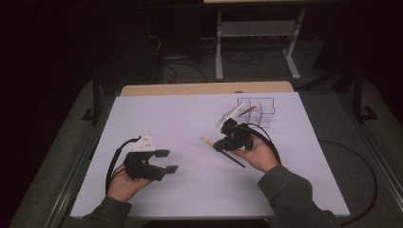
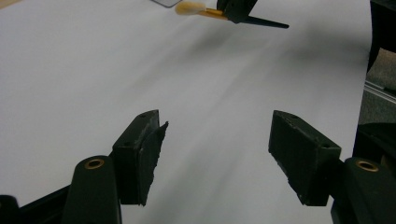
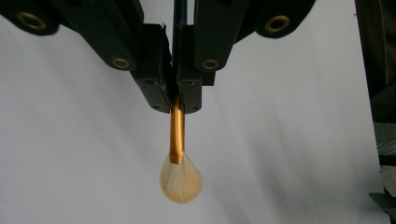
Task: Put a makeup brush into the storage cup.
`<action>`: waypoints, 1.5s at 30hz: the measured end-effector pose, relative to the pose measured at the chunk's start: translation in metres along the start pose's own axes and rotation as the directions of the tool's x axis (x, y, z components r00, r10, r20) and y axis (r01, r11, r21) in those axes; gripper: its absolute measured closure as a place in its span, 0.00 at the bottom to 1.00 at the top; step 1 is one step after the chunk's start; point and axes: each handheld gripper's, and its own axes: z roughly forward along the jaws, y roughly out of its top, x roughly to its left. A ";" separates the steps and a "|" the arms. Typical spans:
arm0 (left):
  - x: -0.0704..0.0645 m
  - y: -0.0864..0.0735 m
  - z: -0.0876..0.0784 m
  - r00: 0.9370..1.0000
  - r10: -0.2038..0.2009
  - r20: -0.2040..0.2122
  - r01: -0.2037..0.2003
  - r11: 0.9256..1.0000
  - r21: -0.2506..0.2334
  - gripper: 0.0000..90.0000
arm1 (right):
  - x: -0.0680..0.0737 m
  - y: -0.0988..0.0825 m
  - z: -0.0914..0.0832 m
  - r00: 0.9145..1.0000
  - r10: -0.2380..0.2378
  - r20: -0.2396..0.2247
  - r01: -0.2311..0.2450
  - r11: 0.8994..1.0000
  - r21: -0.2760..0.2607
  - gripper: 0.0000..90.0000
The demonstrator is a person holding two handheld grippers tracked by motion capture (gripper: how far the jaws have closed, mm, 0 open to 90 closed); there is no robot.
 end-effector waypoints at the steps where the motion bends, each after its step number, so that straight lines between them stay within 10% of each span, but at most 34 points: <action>1: 0.000 0.001 0.001 1.000 0.004 0.002 -0.004 1.000 -0.002 0.38 | 0.001 -0.001 -0.001 1.000 0.006 -0.003 -0.006 1.000 0.000 0.93; 45: -0.013 0.049 0.020 0.989 0.083 0.125 -0.086 0.996 0.017 0.39 | 0.037 -0.011 -0.029 0.988 -0.136 -0.075 0.131 0.990 -0.059 0.93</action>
